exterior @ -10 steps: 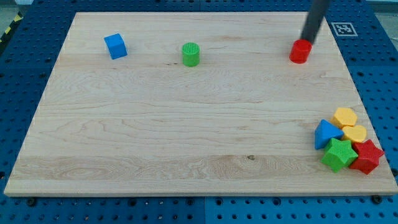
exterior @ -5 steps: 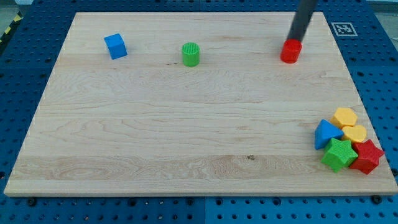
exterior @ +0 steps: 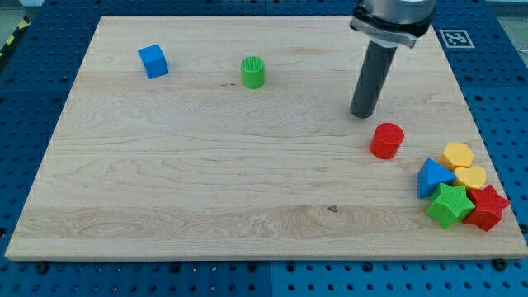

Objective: Move the red circle to the top left side of the blue triangle

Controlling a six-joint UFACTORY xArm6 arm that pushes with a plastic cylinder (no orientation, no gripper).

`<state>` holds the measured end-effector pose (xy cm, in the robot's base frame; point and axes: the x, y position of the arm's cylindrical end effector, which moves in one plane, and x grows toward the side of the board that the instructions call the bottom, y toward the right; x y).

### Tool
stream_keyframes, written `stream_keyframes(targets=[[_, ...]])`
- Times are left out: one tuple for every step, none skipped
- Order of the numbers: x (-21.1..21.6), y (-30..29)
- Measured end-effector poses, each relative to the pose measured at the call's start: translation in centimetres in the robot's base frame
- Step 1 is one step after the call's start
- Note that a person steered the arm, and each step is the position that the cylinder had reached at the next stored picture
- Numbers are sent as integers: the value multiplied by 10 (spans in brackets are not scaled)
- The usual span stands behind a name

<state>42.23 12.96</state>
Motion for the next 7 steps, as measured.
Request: stream_keyframes(targets=[[22,-4],[38,21],[48,40],[49,40],[49,40],[2,45],[-71,31]])
